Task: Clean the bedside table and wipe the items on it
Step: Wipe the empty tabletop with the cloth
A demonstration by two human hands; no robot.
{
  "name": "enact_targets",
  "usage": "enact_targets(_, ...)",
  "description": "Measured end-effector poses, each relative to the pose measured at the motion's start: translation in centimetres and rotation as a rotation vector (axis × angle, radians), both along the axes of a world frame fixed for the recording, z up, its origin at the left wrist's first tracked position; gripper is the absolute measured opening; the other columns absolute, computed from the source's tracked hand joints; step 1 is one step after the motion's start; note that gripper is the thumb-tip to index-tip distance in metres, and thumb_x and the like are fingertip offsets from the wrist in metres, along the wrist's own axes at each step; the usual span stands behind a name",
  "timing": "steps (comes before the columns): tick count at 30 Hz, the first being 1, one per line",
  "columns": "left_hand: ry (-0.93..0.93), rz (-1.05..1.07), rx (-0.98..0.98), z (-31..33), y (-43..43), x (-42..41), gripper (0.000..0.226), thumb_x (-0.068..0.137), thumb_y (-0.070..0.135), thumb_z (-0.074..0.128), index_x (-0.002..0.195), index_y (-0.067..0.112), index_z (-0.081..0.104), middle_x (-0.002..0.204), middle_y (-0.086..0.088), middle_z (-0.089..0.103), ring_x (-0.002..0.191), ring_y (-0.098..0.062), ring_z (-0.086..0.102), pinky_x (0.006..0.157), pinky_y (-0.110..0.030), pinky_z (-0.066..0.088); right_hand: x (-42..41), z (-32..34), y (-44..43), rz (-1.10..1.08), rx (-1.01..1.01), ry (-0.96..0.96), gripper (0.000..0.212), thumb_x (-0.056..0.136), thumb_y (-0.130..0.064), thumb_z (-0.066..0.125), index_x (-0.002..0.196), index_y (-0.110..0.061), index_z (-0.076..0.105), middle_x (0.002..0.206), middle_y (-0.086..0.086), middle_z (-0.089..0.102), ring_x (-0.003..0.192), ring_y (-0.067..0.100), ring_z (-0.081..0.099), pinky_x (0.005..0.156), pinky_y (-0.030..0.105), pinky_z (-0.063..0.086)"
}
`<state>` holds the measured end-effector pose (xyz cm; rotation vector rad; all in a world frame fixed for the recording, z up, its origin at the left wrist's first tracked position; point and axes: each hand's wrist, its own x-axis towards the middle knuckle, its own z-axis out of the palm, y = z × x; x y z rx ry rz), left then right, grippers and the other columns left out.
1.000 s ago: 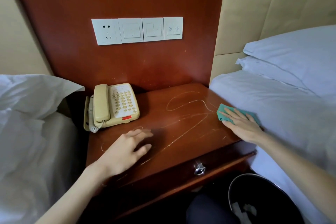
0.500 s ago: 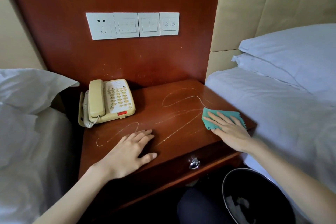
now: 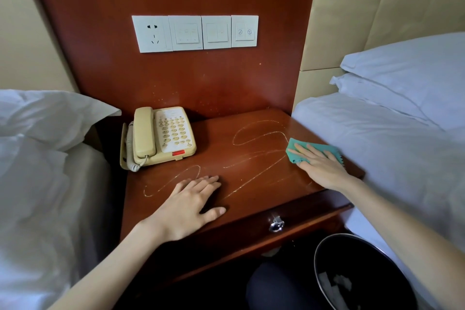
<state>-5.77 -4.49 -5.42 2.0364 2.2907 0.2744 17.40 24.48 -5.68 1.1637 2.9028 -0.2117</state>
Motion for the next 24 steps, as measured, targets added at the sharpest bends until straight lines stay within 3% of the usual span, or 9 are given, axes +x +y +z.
enact_targets(7,0.013,0.006,-0.002,0.0,0.1,-0.1,0.073,0.088,0.069,0.026,0.149,0.03,0.019,0.158,0.014,0.015,0.146,-0.004,0.007,0.117,-0.029,0.0,-0.8,-0.3,-6.4,0.257,0.008,0.027,0.047,0.1,-0.043,0.015,0.14,-0.06,-0.004,0.149,-0.037,-0.014,0.138,-0.01,-0.019,0.116,0.031,-0.009)
enact_targets(12,0.022,0.012,0.01,-0.1,0.1,0.2,0.072,0.09,0.068,0.026,0.15,0.029,0.019,0.159,0.012,0.015,0.146,-0.005,0.007,0.118,-0.029,0.001,-0.5,0.8,-5.8,0.301,-0.12,0.044,0.044,0.102,-0.04,0.015,0.132,-0.07,0.004,0.146,-0.042,-0.006,0.137,-0.016,-0.013,0.113,0.023,-0.009)
enact_targets(15,0.033,0.01,0.015,-0.2,0.1,0.3,0.071,0.091,0.066,0.025,0.15,0.028,0.019,0.16,0.011,0.013,0.146,-0.004,0.004,0.118,-0.028,0.0,-0.9,1.3,-3.2,0.158,-0.094,0.061,0.043,0.102,-0.04,0.018,0.125,-0.069,-0.002,0.146,-0.036,-0.004,0.136,-0.013,-0.006,0.114,0.027,-0.005)
enact_targets(18,0.038,0.008,0.013,-0.2,0.1,0.3,0.072,0.09,0.066,0.024,0.15,0.027,0.019,0.16,0.01,0.012,0.147,-0.005,0.003,0.117,-0.028,-0.002,-1.8,1.3,-0.1,-0.008,-0.022,0.024,0.046,0.103,-0.038,0.015,0.146,-0.049,0.005,0.159,-0.02,0.001,0.145,0.002,-0.002,0.119,0.041,-0.001)
enact_targets(20,0.036,0.009,0.009,-0.1,0.1,0.3,0.072,0.091,0.066,0.025,0.15,0.027,0.019,0.16,0.01,0.011,0.147,-0.005,0.003,0.116,-0.028,-0.003,-3.0,1.3,0.8,-0.08,-0.015,-0.009,0.048,0.103,-0.036,0.012,0.15,-0.04,0.003,0.161,-0.014,0.0,0.148,0.01,-0.003,0.119,0.047,-0.002)
enact_targets(24,0.037,0.008,0.001,0.0,0.2,0.2,0.071,0.091,0.065,0.027,0.15,0.027,0.019,0.16,0.01,0.011,0.147,-0.006,0.003,0.116,-0.027,-0.003,-5.4,1.1,-1.0,-0.036,-0.054,0.028,0.049,0.102,-0.037,0.012,0.15,-0.043,0.006,0.16,-0.016,-0.001,0.148,0.011,-0.005,0.118,0.049,-0.003)
